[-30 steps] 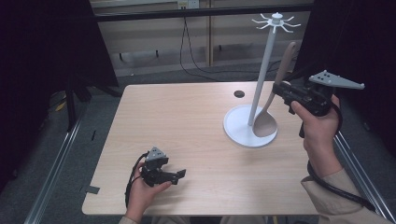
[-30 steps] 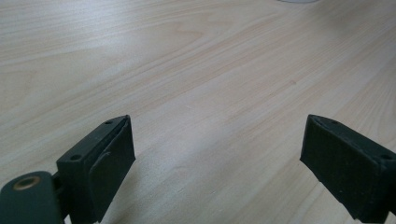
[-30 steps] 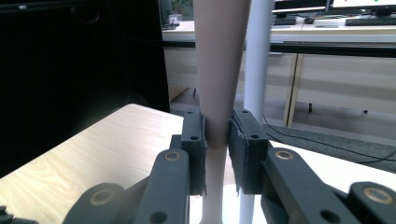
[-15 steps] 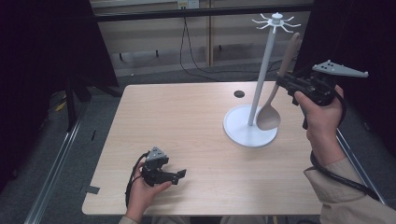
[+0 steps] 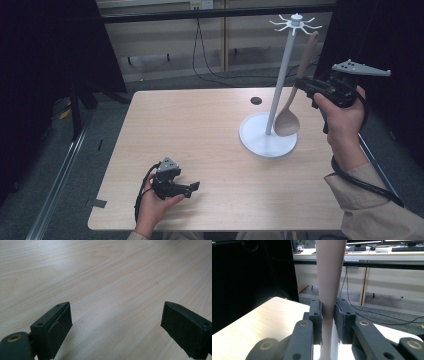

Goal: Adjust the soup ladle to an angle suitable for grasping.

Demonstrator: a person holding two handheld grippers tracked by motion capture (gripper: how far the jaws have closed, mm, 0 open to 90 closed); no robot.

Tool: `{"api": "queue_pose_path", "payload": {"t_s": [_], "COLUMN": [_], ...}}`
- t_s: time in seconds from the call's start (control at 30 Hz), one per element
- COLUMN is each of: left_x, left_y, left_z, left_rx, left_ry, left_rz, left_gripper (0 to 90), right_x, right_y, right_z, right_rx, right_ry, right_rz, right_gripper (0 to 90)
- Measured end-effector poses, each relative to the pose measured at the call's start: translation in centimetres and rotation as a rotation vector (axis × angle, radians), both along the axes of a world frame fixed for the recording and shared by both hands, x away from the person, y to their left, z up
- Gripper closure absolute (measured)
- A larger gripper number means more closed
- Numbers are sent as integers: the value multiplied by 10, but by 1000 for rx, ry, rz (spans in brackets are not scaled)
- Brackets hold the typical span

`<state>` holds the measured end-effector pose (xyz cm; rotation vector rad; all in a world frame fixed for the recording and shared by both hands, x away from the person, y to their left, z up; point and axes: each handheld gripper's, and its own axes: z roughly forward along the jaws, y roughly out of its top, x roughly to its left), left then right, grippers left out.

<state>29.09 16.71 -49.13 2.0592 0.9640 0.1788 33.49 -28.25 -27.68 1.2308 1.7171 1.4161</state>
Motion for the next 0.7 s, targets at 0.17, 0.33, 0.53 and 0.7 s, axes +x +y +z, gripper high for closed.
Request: {"api": "queue_pose_path", "payload": {"t_s": [0.17, 0.33, 0.53, 0.7], "left_x": [0, 0, 0, 0], "left_y": [-1, -2, -2, -1], "left_z": [-1, -2, -2, -1], "left_rx": [7, 9, 10, 16], "left_ry": [5, 8, 7, -1], "left_rz": [-2, -7, -7, -3], "left_gripper": [96, 96, 96, 96], "right_x": [4, 6, 7, 7], "right_y": [-2, -1, 8, 15], "right_z": [0, 0, 1, 2], "right_rx": [-4, -7, -17, -20], "right_ry": [7, 10, 15, 20], "right_rz": [4, 18, 36, 28], "right_gripper": [770, 771, 771, 771]}}
